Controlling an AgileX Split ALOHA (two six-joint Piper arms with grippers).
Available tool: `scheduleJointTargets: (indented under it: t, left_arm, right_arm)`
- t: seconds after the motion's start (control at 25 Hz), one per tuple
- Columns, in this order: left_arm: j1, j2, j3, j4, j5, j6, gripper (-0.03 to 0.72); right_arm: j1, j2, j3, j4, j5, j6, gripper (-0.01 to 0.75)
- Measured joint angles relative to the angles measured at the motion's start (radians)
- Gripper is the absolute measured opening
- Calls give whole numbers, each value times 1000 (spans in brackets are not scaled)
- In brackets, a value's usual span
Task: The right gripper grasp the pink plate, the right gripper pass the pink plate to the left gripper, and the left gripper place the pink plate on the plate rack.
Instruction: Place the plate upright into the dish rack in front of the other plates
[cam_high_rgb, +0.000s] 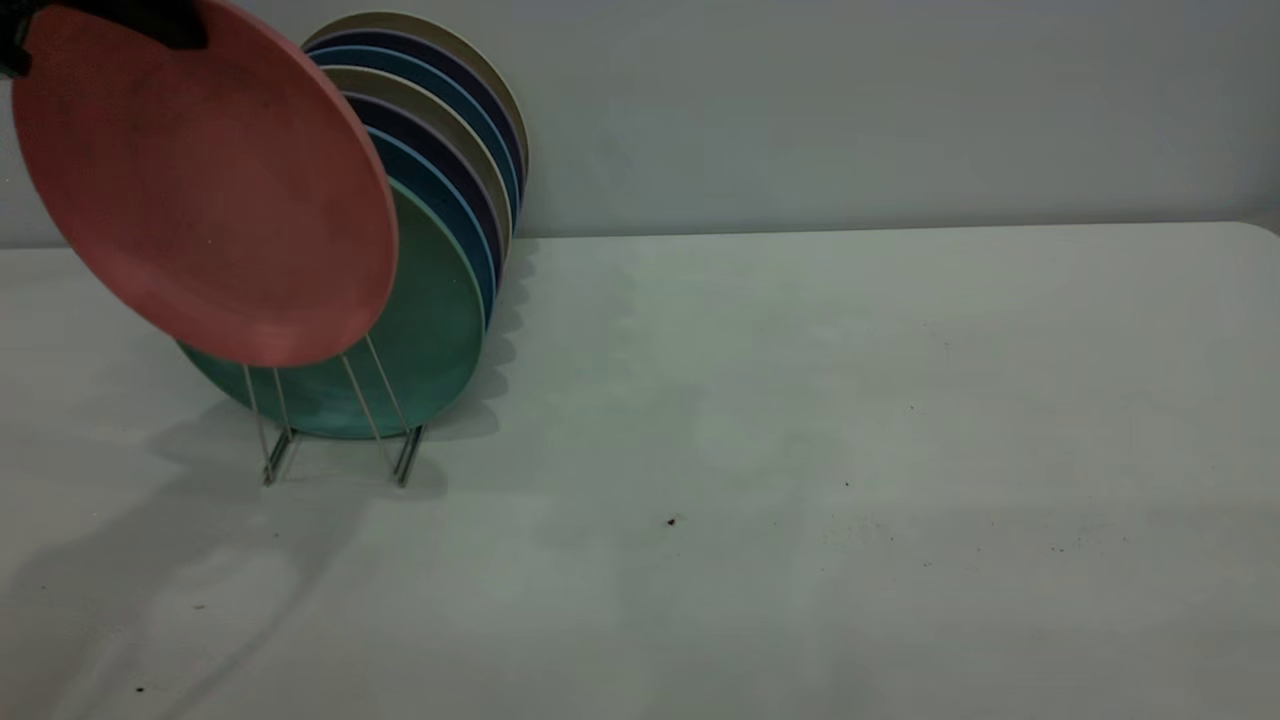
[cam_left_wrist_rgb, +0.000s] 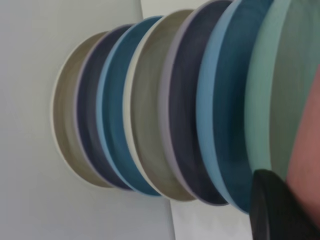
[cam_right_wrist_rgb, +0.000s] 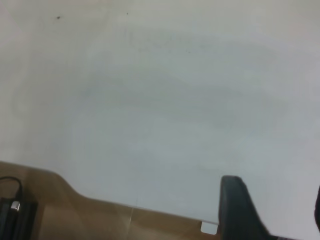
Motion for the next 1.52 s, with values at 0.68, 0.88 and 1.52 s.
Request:
scheduleJointTargets:
  t: [0.68, 0.88, 1.52]
  left_arm:
    - [0, -48, 5, 0, -16, 1, 54]
    - [0, -48, 47, 0, -50, 1, 54]
    - [0, -48, 135, -2, -163, 2, 56]
  right_arm:
    - [0, 0, 1, -1, 0, 1, 390]
    - [0, 0, 1, -1, 0, 2, 390]
    - [0, 0, 2, -2, 0, 2, 390]
